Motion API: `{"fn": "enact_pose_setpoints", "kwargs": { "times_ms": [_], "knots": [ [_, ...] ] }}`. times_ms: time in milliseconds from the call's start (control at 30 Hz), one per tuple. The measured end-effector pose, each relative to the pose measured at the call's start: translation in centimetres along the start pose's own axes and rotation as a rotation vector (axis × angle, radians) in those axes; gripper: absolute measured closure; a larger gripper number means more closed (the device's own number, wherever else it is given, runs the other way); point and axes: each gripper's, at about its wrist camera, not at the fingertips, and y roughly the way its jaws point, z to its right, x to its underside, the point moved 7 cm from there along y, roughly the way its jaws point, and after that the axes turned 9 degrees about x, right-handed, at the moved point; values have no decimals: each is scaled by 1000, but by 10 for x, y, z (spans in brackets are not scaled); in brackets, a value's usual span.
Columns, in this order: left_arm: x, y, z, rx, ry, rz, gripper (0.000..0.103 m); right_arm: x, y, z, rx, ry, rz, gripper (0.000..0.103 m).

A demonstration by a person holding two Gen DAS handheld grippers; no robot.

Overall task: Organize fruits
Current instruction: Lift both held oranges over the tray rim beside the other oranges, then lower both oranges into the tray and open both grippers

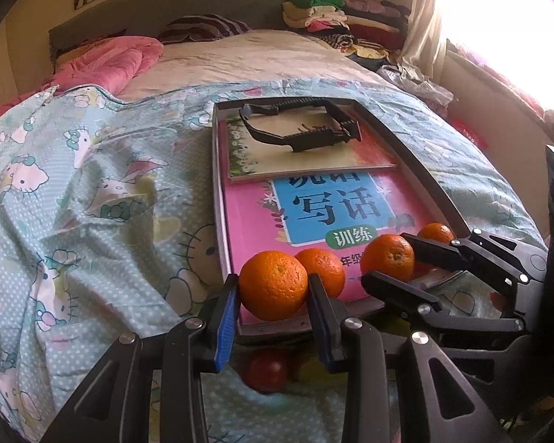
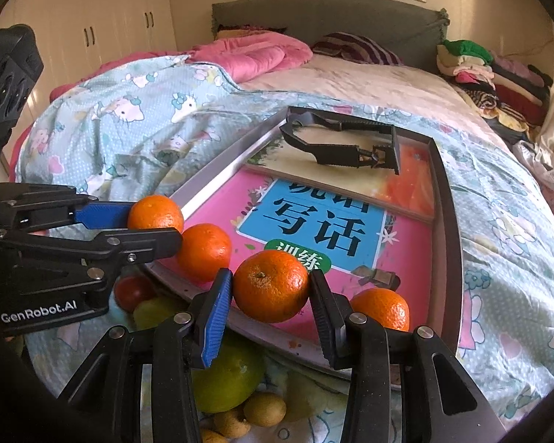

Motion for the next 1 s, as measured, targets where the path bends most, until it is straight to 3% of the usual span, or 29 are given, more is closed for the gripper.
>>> {"fn": "enact_pose_setpoints", "kwargs": {
  "times_ms": [133, 433, 1000],
  "knots": [
    [-3, 3, 4, -4, 1, -8, 67, 1, 0, 3, 7, -5, -5, 59],
    [-7, 4, 10, 61, -38, 7, 67, 1, 3, 10, 30, -25, -28, 59],
    [5, 5, -14, 149, -152, 6, 66, -6, 12, -4, 31, -85, -40, 59]
  ]
}}
